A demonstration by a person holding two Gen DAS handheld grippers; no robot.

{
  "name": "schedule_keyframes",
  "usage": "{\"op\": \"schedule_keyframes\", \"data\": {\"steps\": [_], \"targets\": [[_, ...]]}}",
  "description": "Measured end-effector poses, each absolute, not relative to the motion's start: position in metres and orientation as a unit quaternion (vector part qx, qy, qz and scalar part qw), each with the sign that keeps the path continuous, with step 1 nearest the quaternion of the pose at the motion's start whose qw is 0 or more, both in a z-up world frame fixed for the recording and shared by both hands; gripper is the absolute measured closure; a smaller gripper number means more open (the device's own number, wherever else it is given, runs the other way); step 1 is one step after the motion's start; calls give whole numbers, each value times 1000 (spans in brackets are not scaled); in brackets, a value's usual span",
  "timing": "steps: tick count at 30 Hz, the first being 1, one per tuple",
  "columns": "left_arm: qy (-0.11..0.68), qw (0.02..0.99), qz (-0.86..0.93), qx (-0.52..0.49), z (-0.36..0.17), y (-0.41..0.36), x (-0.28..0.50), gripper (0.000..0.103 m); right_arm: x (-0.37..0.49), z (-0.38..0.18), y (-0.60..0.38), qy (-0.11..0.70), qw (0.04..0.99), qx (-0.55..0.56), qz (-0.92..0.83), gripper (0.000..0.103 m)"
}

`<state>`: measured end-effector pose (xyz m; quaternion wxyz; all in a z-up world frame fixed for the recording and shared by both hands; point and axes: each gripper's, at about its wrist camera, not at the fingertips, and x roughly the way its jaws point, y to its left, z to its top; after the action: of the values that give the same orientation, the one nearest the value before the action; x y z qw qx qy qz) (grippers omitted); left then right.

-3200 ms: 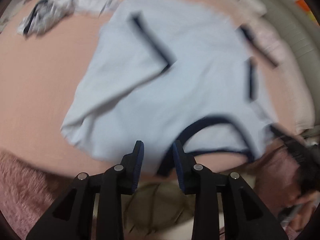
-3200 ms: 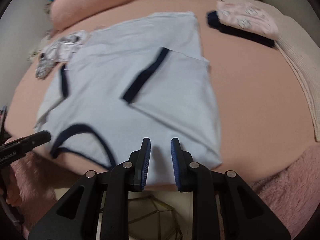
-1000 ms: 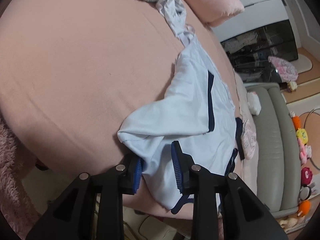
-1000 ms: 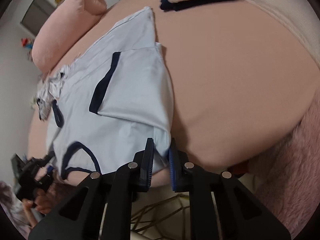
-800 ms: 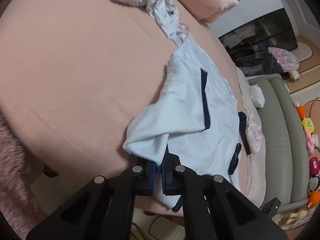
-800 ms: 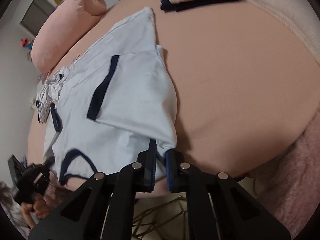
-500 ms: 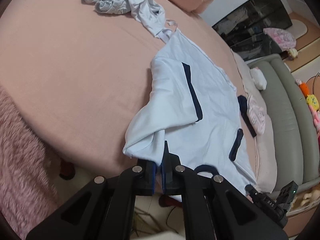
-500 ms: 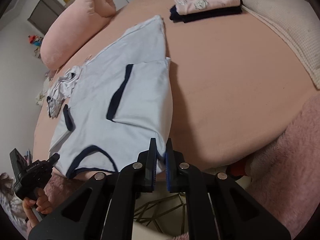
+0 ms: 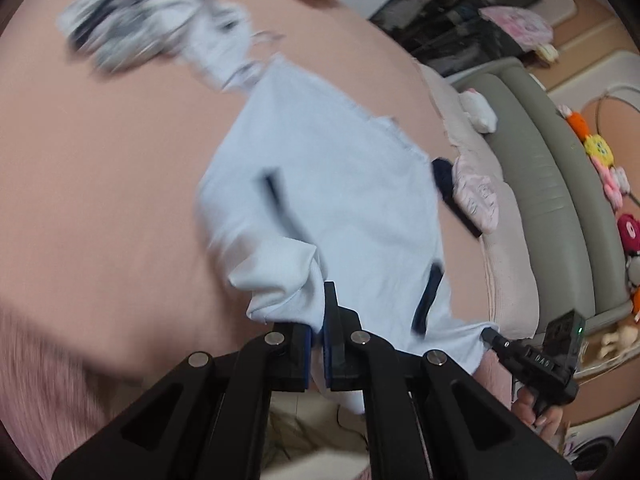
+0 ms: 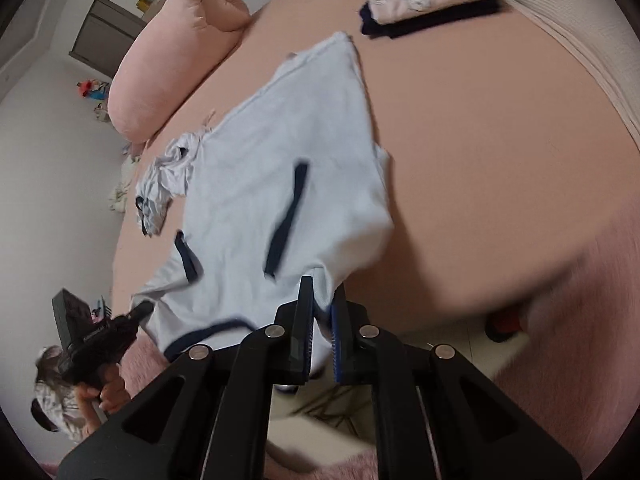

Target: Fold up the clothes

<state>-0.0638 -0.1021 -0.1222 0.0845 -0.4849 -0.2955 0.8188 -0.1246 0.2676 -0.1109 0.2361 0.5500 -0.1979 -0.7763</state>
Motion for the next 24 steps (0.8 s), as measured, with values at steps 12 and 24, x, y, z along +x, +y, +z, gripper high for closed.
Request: {"op": "schedule_keyframes", "data": {"steps": [12,24], "targets": [[-368,51,782,-501,-185,-136,-233,72,-300,-136,231,-176,182,545,-799,80],[-335,3,813,-475,-197,-162,-141,47,-235,-127,274,-193,225,517,-803,43]]}}
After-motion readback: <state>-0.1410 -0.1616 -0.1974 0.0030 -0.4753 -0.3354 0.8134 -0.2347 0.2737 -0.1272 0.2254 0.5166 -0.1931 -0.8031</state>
